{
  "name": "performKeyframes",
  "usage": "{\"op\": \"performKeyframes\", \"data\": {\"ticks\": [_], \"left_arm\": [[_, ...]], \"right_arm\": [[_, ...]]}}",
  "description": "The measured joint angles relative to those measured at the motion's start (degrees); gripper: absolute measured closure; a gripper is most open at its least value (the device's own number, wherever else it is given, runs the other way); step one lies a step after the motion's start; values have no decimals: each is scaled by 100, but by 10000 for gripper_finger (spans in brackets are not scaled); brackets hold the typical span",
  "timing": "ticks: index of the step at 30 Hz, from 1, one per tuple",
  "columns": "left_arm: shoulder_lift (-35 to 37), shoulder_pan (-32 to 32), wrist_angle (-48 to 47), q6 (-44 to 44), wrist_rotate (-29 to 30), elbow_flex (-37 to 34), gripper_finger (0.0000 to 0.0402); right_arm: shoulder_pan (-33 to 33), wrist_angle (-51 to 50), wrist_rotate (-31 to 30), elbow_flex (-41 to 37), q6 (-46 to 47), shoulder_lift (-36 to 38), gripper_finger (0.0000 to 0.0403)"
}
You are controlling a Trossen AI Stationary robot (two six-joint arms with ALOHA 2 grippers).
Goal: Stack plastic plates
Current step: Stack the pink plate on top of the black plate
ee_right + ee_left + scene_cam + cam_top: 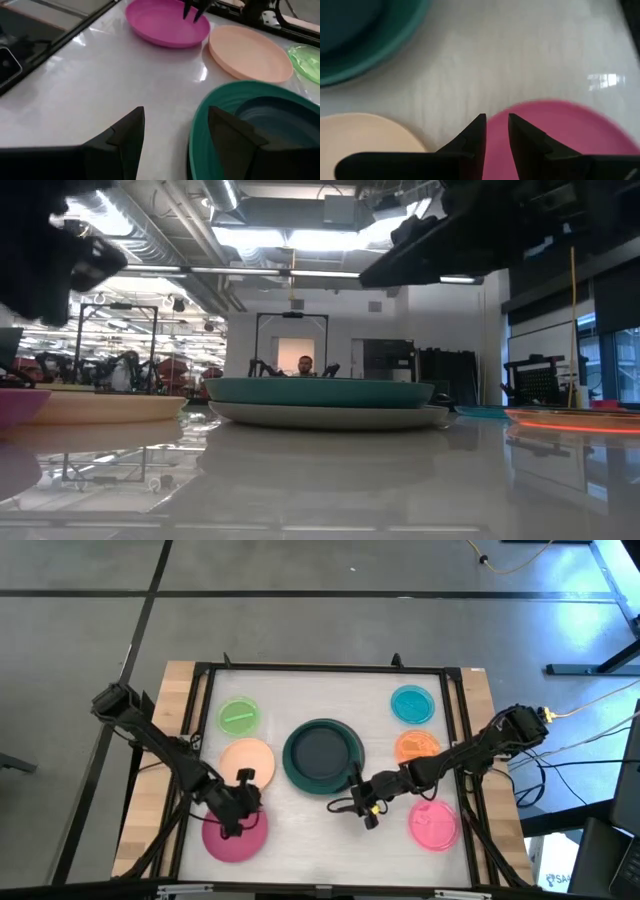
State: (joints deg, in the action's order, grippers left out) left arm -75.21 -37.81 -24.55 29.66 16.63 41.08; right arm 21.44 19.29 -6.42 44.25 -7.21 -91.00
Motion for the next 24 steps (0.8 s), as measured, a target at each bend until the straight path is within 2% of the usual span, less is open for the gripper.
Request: {"op": "performKeyframes", "data": {"ticks": [10, 16, 24], "left_arm": [[-726, 338, 65, -770, -333, -7, 327], [-939, 541, 128, -1057, -864, -7, 327], [-1056, 795, 130, -1044, -1320, -7, 327]], "right_arm": [[-9, -40, 76, 0, 92, 0, 196], [-9, -48, 56, 0, 89, -2, 196], [-9, -55, 58, 0, 90, -2, 196]]}}
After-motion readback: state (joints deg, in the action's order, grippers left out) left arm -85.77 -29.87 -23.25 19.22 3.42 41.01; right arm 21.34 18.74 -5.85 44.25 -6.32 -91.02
